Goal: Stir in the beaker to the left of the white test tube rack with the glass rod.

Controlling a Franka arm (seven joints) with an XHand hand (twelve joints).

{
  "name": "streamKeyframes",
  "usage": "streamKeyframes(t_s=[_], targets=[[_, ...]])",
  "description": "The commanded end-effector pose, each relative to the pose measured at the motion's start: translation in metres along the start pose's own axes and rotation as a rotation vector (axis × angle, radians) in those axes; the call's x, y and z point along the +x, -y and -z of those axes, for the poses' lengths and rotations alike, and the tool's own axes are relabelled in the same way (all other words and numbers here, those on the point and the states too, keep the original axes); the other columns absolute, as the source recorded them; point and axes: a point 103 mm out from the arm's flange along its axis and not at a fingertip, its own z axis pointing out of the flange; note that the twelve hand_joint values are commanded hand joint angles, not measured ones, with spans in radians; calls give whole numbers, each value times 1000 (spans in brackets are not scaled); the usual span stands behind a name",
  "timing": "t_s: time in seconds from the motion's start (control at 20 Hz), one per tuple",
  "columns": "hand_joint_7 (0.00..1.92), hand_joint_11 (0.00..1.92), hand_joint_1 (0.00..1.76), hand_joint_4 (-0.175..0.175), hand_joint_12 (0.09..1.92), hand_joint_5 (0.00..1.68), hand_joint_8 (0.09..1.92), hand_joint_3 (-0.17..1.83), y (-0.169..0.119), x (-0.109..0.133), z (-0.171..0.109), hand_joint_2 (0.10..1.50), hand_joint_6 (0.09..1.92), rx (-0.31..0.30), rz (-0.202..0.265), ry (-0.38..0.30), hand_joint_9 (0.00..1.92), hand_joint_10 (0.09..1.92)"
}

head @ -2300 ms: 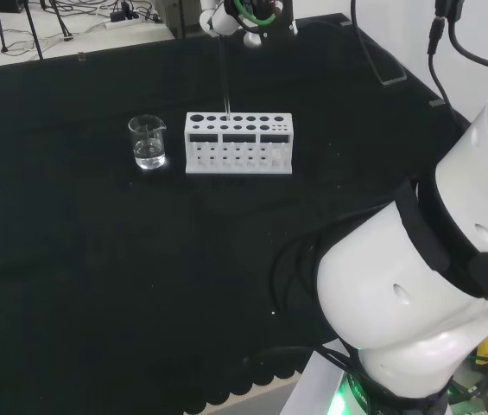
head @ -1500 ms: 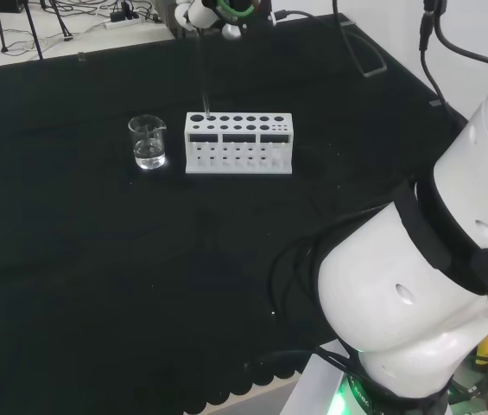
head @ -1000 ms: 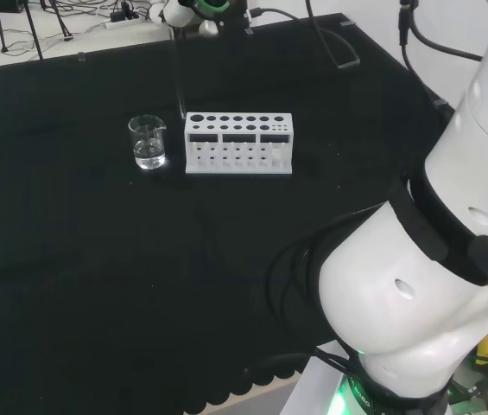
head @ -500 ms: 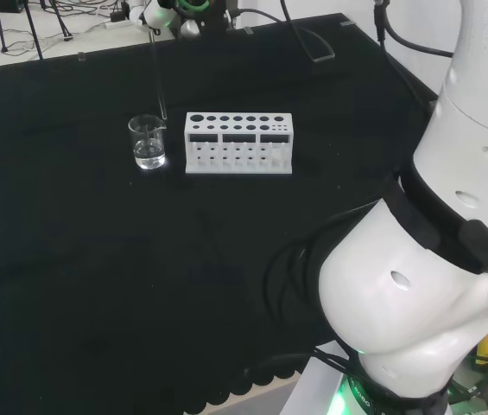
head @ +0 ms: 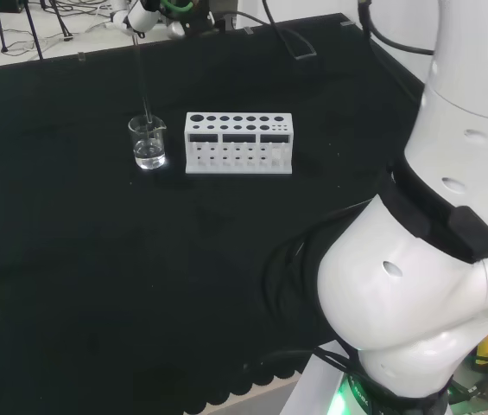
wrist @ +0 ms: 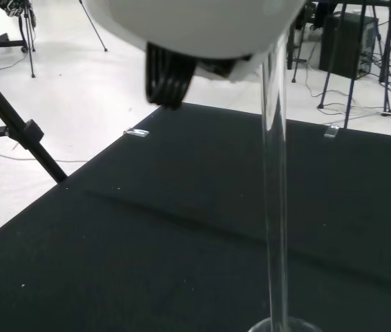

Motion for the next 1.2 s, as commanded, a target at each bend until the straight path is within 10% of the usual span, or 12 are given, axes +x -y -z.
streamKeyframes(t_s=[0.05, 1.2], targets=[[1549, 1822, 1212, -175, 726, 1183, 1053, 918, -24, -9, -15, 564, 950, 8, 28, -19, 1871, 757], [1549, 1826, 1212, -175, 724, 1183, 1053, 915, -51, -32, -83, 566, 949, 83, 17, -56, 1876, 754]])
